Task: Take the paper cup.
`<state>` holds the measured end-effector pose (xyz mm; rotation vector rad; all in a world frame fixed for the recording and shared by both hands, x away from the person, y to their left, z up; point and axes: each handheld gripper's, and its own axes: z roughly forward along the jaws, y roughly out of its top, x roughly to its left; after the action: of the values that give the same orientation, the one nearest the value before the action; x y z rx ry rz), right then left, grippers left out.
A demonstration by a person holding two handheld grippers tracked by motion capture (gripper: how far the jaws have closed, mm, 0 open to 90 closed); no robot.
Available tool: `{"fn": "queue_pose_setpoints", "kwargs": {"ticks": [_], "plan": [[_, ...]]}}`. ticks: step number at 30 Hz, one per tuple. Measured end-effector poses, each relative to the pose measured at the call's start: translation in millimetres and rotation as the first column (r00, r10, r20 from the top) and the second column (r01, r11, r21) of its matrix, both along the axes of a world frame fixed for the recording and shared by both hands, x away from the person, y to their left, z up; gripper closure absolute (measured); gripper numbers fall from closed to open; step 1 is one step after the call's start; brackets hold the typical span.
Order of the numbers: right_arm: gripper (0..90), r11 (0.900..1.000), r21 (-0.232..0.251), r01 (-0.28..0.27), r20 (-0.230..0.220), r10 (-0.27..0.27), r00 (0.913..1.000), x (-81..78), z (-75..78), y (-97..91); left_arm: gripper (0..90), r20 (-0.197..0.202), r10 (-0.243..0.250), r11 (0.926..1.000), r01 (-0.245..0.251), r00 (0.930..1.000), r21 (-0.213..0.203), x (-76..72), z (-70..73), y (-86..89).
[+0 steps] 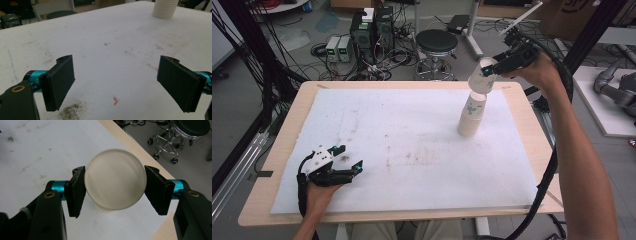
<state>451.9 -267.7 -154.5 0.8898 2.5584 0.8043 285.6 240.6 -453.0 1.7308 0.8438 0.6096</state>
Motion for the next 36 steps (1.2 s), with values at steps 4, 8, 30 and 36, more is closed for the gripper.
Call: {"fn": "queue_pose_setpoints", "kwargs": {"ticks": [4,8,30,36], "plan": [[38.4,0.9983,0.048,-0.035,0.022,0.034,0.9992,-18.8,-7.1,-1.6,14.4,-0.004,0.000,1.0000,0.000,1.0000,-0.006,0.4,-0.1,0.4],[38.4,0.9846,0.151,-0.088,0.063,0.079,0.9949,-44.6,-18.8,-2.6,14.4,-0.006,0.000,0.9999,0.000,1.0000,-0.013,0.2,-0.1,0.9],[38.4,0.8530,0.439,-0.283,0.234,0.195,0.9525,-140.2,-136.1,45.2,14.4,-0.010,-0.008,0.9995,0.008,0.9999,-0.031,1.0,-0.1,3.4],[38.4,0.7983,0.501,-0.335,0.242,0.242,0.9395,-144.4,-166.4,60.2,14.4,-0.020,-0.011,0.9993,0.010,0.9997,-0.036,1.9,-0.1,4.1]]}}
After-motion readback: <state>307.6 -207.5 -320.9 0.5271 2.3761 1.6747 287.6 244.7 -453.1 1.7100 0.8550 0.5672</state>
